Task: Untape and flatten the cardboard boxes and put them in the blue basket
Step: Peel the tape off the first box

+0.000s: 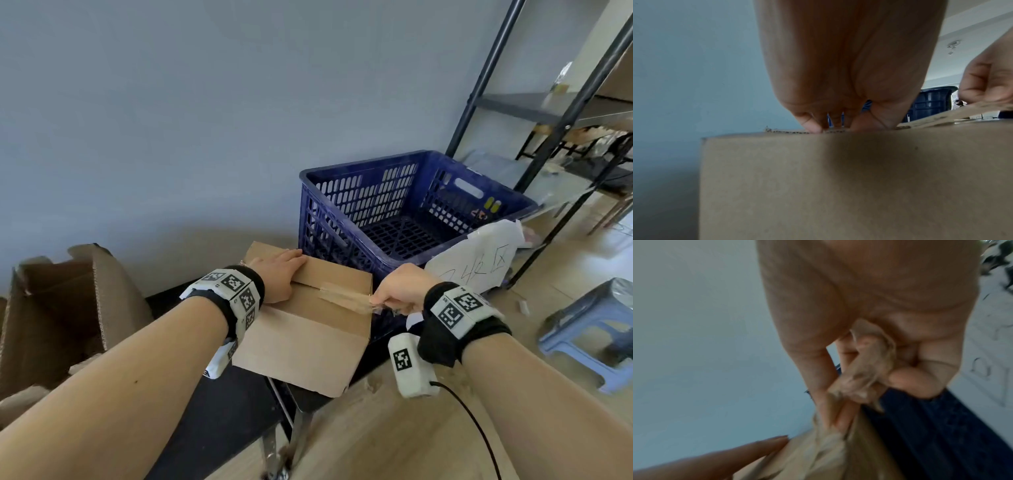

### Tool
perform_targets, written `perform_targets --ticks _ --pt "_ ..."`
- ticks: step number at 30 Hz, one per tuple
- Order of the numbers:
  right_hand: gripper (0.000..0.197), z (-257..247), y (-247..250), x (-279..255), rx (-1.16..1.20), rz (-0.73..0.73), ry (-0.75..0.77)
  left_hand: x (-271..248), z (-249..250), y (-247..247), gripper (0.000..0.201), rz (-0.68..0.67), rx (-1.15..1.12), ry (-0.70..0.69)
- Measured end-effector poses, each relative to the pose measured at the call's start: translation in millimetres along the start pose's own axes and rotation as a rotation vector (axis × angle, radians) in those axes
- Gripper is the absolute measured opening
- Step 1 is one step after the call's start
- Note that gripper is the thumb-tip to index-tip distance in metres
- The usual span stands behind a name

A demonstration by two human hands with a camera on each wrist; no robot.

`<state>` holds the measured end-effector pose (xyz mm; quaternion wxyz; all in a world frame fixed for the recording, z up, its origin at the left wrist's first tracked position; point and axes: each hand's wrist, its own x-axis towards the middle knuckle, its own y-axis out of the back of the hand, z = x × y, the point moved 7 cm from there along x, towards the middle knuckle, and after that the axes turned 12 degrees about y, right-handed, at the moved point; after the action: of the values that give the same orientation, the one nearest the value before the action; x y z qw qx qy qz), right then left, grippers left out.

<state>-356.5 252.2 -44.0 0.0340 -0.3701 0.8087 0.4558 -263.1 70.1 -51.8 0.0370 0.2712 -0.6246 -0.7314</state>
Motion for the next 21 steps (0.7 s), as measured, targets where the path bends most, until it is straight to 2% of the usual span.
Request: perform_targets --ticks 4,8,10,13,15,19,21 --pt "0.017 26 16 -15 -0.09 -0.01 -0.085 -2 4 0 0.069 0.009 0.009 -0.007" --pt "0.02 21 0 -17 -0.196 -0.022 0.003 -4 5 3 0.069 0.028 0.005 -0.006" --pt "0.02 14 -11 -13 -0.081 0.002 0.034 -5 3 4 0.069 0.043 -0.018 -0.005" --pt "0.017 11 -26 -14 0.436 0.037 -0.046 -5 -3 7 0.067 0.08 -0.063 0.002" --pt "0.029 7 -34 -14 0.638 0.016 -0.059 -4 -10 10 0.065 0.116 -0.071 0.013" --pt "0.07 -10 -41 -3 0.555 0.05 -0.009 0 -23 10 0.053 0.126 -0.119 0.05" --pt "0.076 -26 -49 2 0.481 0.043 0.038 -1 -24 10 0.045 0.123 -0.148 0.042"
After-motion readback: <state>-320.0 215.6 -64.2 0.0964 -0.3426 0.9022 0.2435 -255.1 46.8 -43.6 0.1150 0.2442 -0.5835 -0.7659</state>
